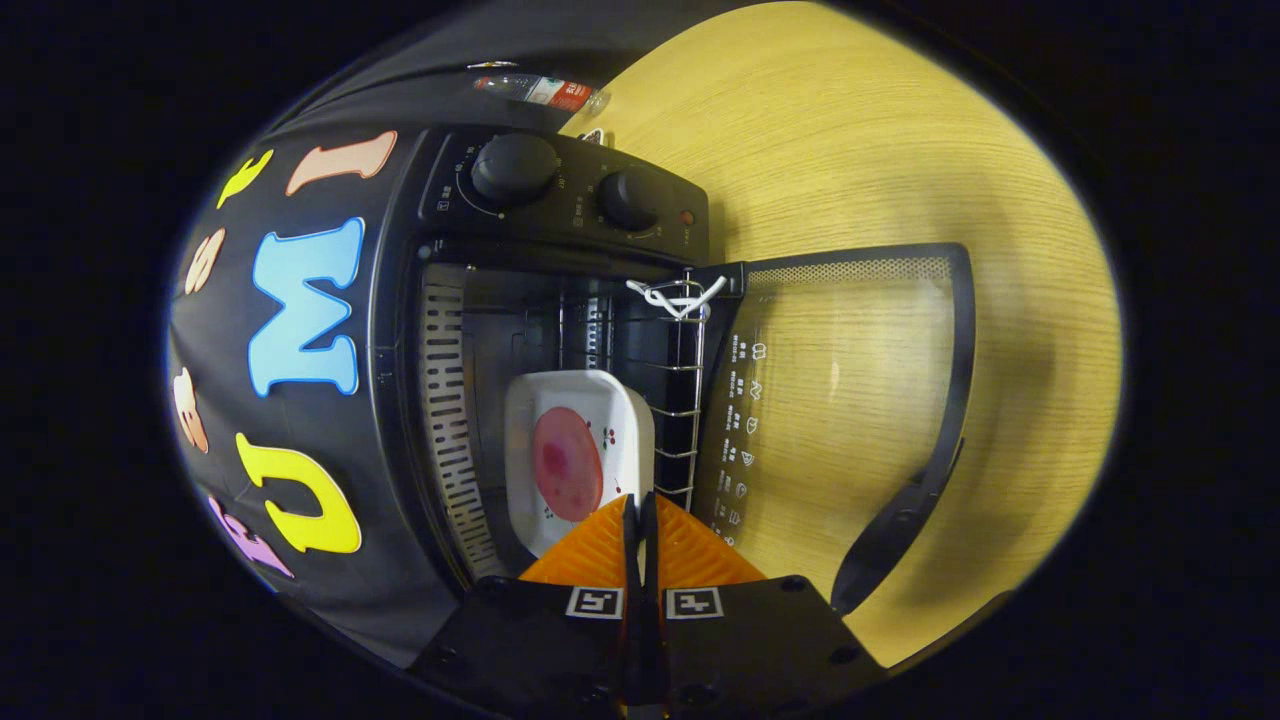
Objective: Open the toaster oven, put the food inside, and close the toaster oven door.
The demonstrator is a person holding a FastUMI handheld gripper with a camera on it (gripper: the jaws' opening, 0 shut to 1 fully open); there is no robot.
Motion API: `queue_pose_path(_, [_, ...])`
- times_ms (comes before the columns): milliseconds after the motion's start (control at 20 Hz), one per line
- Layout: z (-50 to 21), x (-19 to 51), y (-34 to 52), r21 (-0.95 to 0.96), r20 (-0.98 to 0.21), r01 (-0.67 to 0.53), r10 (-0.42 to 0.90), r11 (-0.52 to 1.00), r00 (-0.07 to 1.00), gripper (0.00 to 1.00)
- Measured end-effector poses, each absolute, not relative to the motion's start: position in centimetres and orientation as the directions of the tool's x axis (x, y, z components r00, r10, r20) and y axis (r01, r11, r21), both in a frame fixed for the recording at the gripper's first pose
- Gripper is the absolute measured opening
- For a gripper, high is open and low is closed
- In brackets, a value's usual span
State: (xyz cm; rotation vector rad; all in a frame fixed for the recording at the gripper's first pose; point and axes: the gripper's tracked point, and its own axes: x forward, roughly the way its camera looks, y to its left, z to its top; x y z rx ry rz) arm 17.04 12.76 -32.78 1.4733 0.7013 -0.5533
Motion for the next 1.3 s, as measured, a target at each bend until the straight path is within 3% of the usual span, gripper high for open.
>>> queue_pose_path(200, [-33.3,18.4,12.2,0.685,-0.729,0.727,0.023,0.044,0.684,0.02])
queue_pose_path(500, [-33.5,19.0,12.8,0.679,-0.734,0.732,0.033,0.048,0.679,0.03])
queue_pose_path(750, [-32.6,19.0,12.7,0.708,-0.706,0.702,0.031,0.073,0.708,0.12])
queue_pose_path(800, [-31.8,18.7,12.6,0.722,-0.691,0.686,0.036,0.084,0.722,0.19])
queue_pose_path(850, [-31.3,18.3,12.7,0.728,-0.684,0.678,0.044,0.099,0.728,0.44])
queue_pose_path(1050, [-30.4,16.0,13.0,0.720,-0.690,0.667,0.097,0.192,0.717,0.98])
queue_pose_path(1300, [-27.9,12.6,12.7,0.698,-0.683,0.588,0.130,0.409,0.719,0.98])
